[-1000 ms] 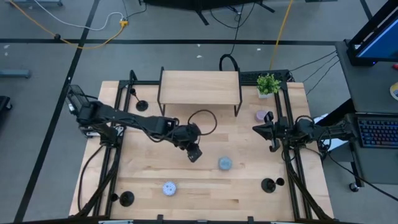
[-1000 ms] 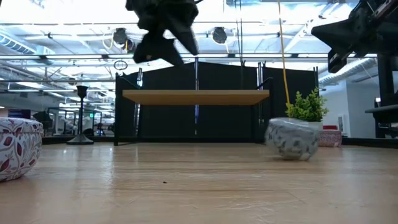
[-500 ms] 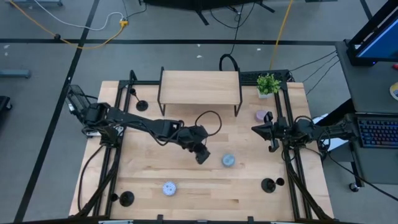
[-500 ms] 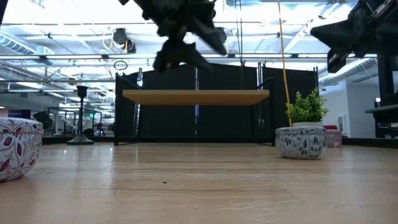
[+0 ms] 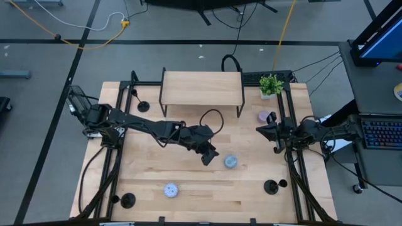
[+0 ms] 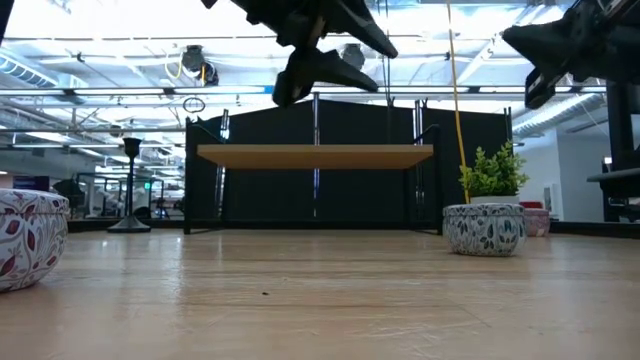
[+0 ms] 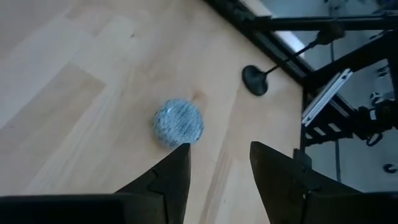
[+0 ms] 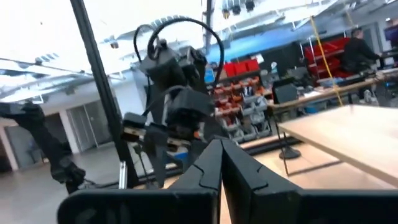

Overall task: Pick & Place candle stick holders
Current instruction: Put the blue scented candle on the shelf

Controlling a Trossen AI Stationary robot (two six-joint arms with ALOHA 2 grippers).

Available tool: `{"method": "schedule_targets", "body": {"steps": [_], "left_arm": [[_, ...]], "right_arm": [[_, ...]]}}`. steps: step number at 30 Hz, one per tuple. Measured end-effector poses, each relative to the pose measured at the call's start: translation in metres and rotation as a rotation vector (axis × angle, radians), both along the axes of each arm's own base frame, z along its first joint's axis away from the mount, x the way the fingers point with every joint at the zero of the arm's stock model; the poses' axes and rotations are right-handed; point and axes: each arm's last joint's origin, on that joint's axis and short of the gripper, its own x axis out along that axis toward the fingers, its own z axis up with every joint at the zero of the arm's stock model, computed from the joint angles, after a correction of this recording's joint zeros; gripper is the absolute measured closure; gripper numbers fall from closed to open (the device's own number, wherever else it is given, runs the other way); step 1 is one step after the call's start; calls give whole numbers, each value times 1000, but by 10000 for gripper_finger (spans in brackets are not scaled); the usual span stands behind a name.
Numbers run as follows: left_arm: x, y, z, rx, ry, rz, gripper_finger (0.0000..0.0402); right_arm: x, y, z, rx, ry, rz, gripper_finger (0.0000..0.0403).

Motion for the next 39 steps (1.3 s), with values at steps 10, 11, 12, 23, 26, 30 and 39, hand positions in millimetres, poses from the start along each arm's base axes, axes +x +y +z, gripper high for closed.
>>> {"method": "schedule_targets", "body": {"steps": [10, 11, 12, 23, 26, 30, 39], "left_arm": [[-13, 0, 14, 132, -55, -43, 231], [-19, 0, 13, 134, -30, -44, 231], [-23, 1, 14, 135, -36, -41, 231], [-131, 0, 7, 128, -171, 109, 231], [-161, -2, 3, 122, -212, 124, 231], [-194, -3, 4, 112, -273, 120, 231], [-249, 4, -6, 118, -298, 82, 231]], "right_arm": [[1, 1, 2, 53, -22, 48, 403], [2, 1, 1, 54, -13, 52, 403], [3, 1, 1, 60, -2, 55, 403], [31, 6, 29, -84, 308, 77, 403], [46, 8, 43, -131, 451, 83, 403], [72, 13, 59, -197, 644, 103, 403], [127, 44, 72, -334, 1060, 278, 403]]}}
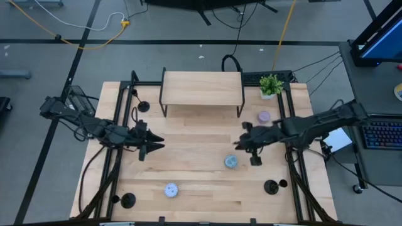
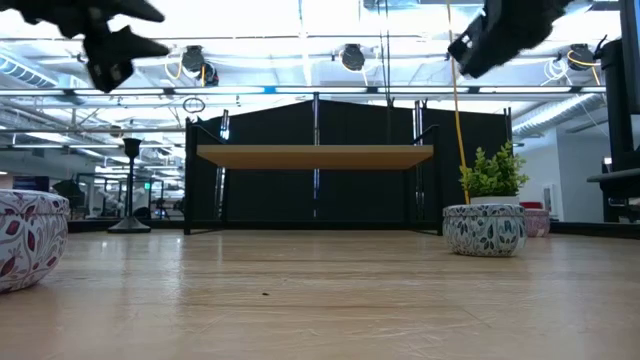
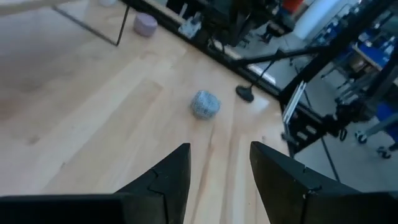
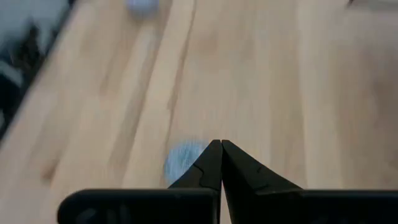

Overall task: Pick & Place candle stick holders
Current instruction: Put the blue scented candle on the shelf

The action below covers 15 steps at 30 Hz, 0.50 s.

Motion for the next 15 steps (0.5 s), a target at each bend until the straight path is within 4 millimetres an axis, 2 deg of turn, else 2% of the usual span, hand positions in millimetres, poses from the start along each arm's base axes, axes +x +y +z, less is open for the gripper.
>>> {"method": "schedule_targets", "body": {"steps": [5, 9, 15], "left_arm": [[-17, 3, -2, -5, 21, -15, 231], [-20, 5, 0, 5, 6, -22, 231], [-20, 5, -1, 14, 9, -24, 231]], "right_arm": [[21, 19, 1, -57, 198, 63, 403], [36, 30, -2, -79, 272, 85, 403], [49, 37, -18, 21, 352, 55, 398]]}}
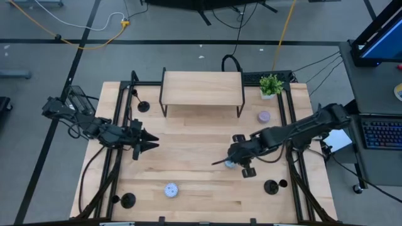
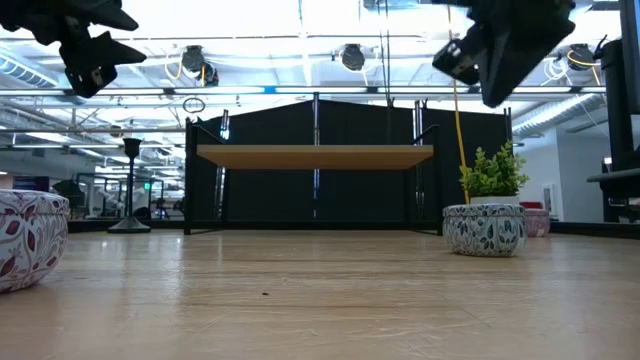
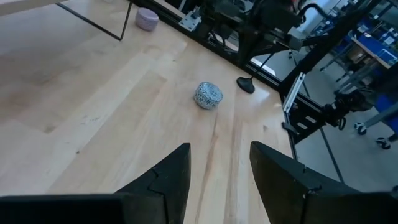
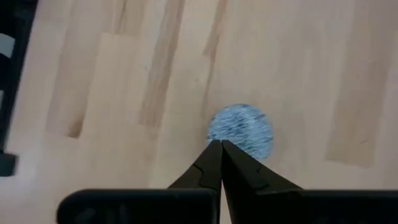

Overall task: Pick & Place candle stick holders
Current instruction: Put the blue scented candle on the shelf

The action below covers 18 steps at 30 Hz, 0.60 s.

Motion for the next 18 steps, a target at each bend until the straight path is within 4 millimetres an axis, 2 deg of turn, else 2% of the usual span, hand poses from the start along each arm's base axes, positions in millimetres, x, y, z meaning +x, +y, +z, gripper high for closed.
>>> {"method": "schedule_targets", "body": {"steps": [7, 15, 18], "left_arm": [[0, 0, -1, 9, 7, -2, 231], [-1, 0, -2, 14, 18, -2, 231], [-1, 0, -2, 14, 17, -2, 231]], "right_arm": [[6, 2, -8, 17, 28, -58, 337], [10, 0, -8, 30, -3, -74, 218], [8, -2, -14, 45, 9, -116, 170]]}}
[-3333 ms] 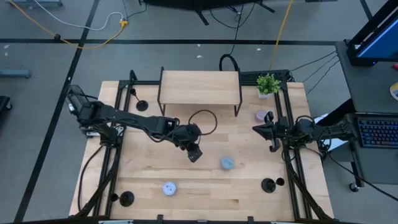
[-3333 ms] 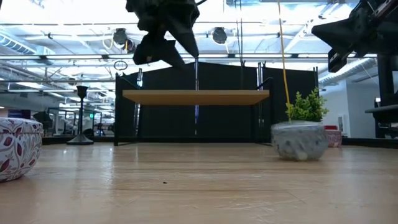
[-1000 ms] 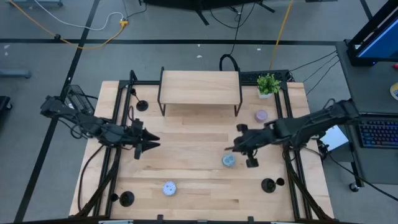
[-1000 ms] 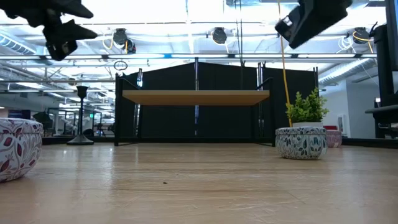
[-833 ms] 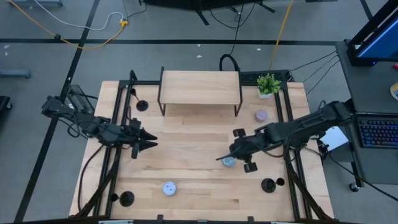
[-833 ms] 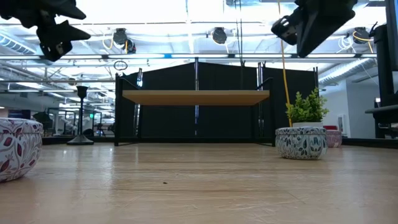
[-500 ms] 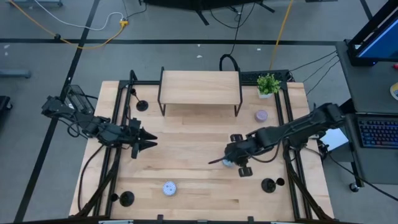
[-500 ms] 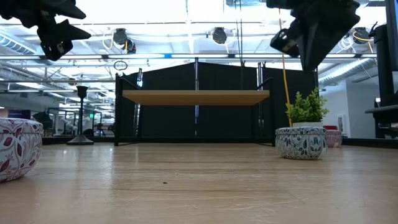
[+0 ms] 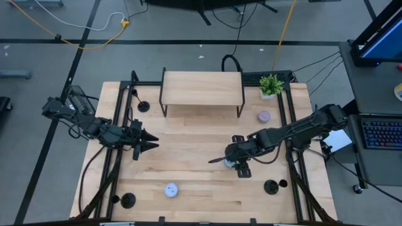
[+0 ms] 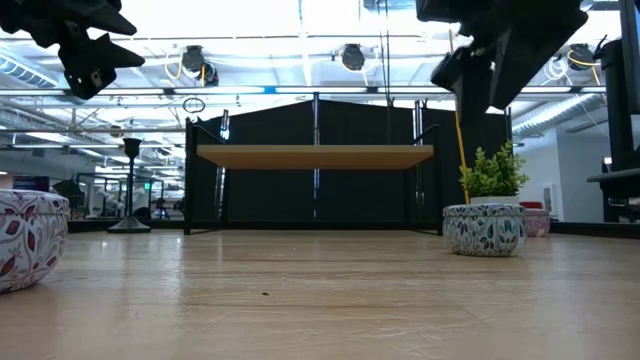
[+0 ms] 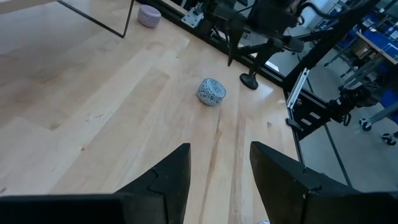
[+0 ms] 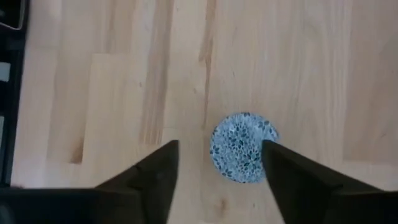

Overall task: Pick & Place candle stick holders
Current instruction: Put the blue scented candle on the shelf

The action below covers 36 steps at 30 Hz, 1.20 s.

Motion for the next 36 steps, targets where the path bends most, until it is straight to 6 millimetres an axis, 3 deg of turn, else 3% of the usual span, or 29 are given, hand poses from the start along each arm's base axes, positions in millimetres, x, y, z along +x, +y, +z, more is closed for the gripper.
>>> {"method": "schedule_targets", "body": {"steps": [6, 11, 20, 28, 36], "left_arm": [[0, 0, 0, -3, 0, 1, 231], [0, 0, 0, -13, 0, 4, 231], [0, 0, 0, -21, 1, -1, 231], [0, 0, 0, -24, 1, -1, 231], [0, 0, 0, -23, 1, -1, 231]], "right_arm": [[-4, -2, -25, 34, 3, -70, 90], [-5, -6, -34, 56, 5, -127, 52], [1, -20, -39, 83, -8, -220, 45], [11, -16, -56, 124, 29, -212, 45], [11, -16, -60, 101, 39, -222, 45]]}}
